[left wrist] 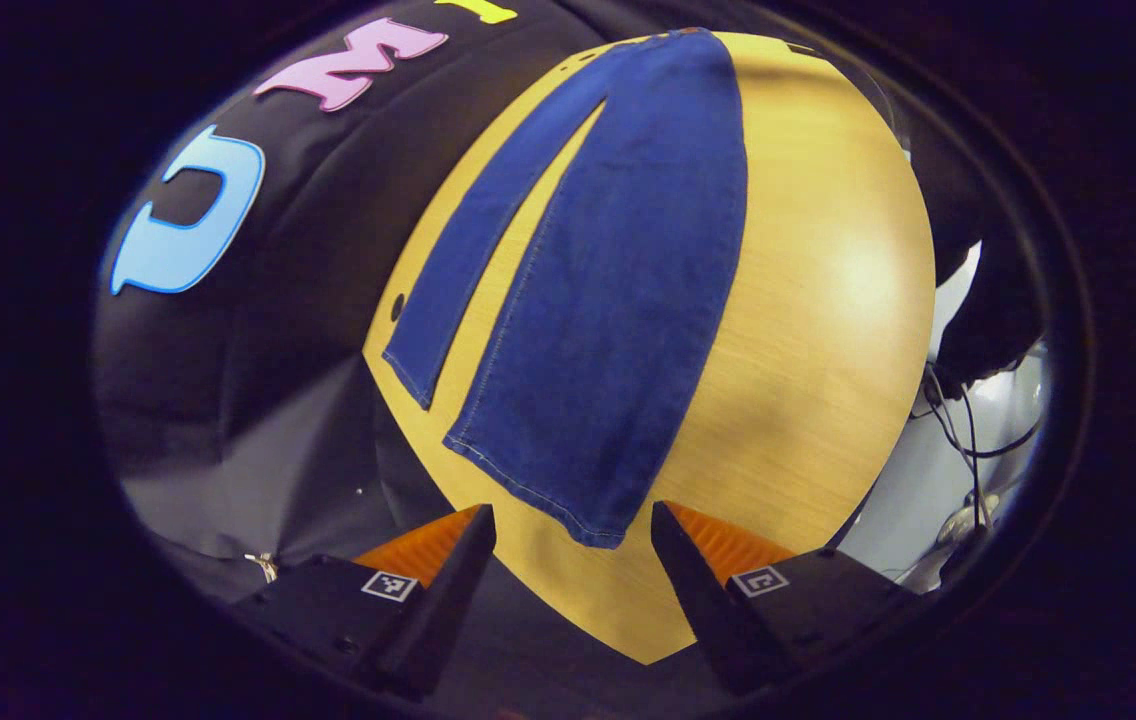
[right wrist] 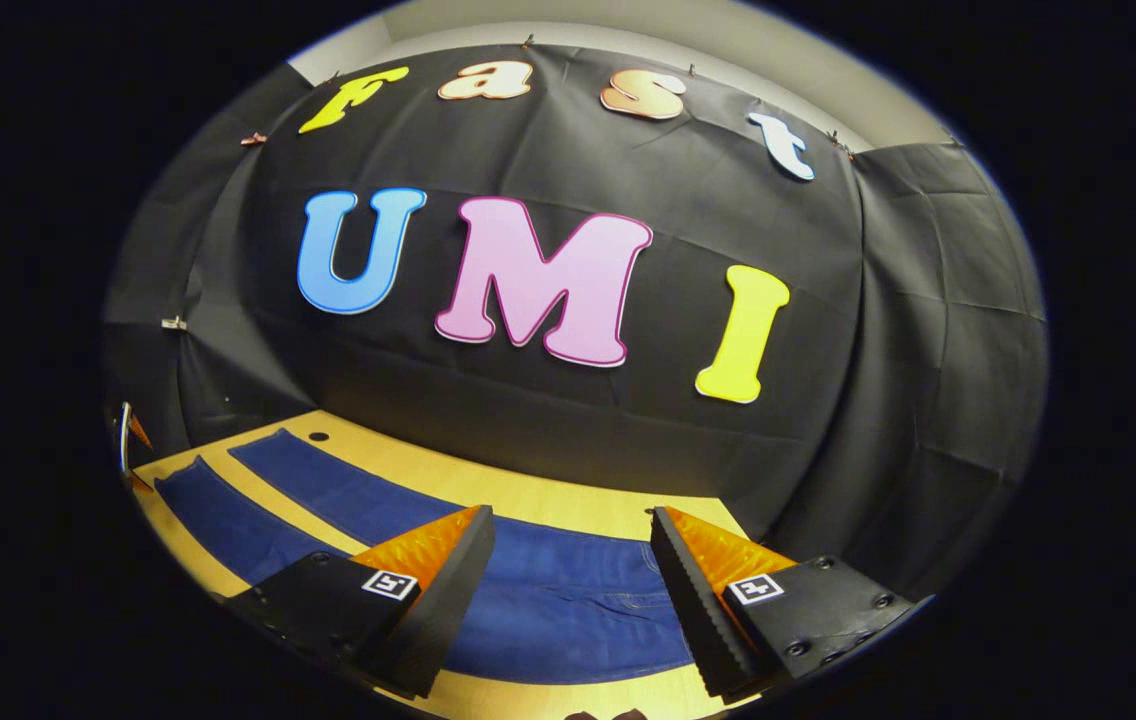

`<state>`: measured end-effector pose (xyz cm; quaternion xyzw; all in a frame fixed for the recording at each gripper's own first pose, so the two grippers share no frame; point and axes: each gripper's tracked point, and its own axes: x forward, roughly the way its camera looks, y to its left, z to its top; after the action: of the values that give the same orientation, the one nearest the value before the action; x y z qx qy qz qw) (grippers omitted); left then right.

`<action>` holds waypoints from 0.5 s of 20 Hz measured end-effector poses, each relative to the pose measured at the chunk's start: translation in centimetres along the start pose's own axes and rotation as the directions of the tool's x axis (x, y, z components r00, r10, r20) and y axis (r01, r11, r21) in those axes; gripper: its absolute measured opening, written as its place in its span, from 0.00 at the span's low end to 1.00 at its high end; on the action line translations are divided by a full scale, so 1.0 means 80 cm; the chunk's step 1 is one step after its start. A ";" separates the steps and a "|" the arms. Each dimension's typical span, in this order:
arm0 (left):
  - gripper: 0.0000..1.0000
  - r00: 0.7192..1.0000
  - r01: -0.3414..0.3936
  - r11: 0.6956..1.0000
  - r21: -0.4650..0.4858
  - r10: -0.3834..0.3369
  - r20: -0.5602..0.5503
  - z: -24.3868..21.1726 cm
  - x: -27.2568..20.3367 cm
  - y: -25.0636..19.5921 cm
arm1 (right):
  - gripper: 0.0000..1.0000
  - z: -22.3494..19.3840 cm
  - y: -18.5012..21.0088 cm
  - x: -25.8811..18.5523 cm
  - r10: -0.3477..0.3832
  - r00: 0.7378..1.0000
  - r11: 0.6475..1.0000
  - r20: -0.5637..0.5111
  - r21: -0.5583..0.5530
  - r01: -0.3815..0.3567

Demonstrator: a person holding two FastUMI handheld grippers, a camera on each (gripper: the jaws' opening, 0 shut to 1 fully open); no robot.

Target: Grasp the waist and the cuffs of the jeans and fold them to make the two legs overlap; first hold the waist and fold one-third of the jeans toward the cuffs, then hold the cuffs and fold the remaining one-third in the same direction to finish folding.

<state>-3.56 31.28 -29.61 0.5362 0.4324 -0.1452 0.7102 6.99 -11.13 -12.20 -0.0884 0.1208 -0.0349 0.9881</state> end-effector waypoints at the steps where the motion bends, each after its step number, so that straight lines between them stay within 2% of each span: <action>1: 0.98 1.000 0.008 0.999 0.040 -0.008 -0.013 -0.003 0.005 -0.003 | 0.96 -0.007 -0.005 0.001 -0.007 1.000 1.000 -0.010 -0.001 0.007; 3: 0.98 1.000 0.016 0.994 0.106 -0.014 -0.023 -0.010 0.013 -0.001 | 0.96 -0.019 -0.013 0.002 -0.023 0.999 1.000 -0.027 -0.010 0.022; 4: 0.93 1.000 0.010 0.991 0.133 -0.009 -0.010 -0.006 0.018 0.005 | 0.96 -0.025 -0.018 0.004 -0.030 0.999 0.999 -0.030 -0.018 0.030; 6: 0.91 1.000 0.025 0.990 0.139 -0.024 -0.006 -0.003 0.032 0.012 | 0.96 -0.038 -0.030 0.006 -0.048 0.998 0.998 -0.040 -0.037 0.046; 7: 0.87 0.999 0.034 0.991 0.128 -0.034 -0.003 -0.002 0.038 0.014 | 0.96 -0.047 -0.037 0.009 -0.059 0.997 0.998 -0.050 -0.042 0.056; 9: 0.70 0.999 0.035 0.993 0.117 -0.035 -0.005 0.003 0.050 0.021 | 0.96 -0.062 -0.051 0.014 -0.076 0.995 0.996 -0.068 -0.050 0.073; 10: 0.58 1.000 0.029 0.992 0.120 -0.029 -0.002 0.006 0.056 0.026 | 0.96 -0.066 -0.060 0.018 -0.089 0.993 0.995 -0.074 -0.056 0.085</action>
<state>0.70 32.80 -31.72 0.5716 0.4309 -0.1813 0.6744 6.88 -16.81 -16.68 -0.1184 0.1553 -0.0782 0.9776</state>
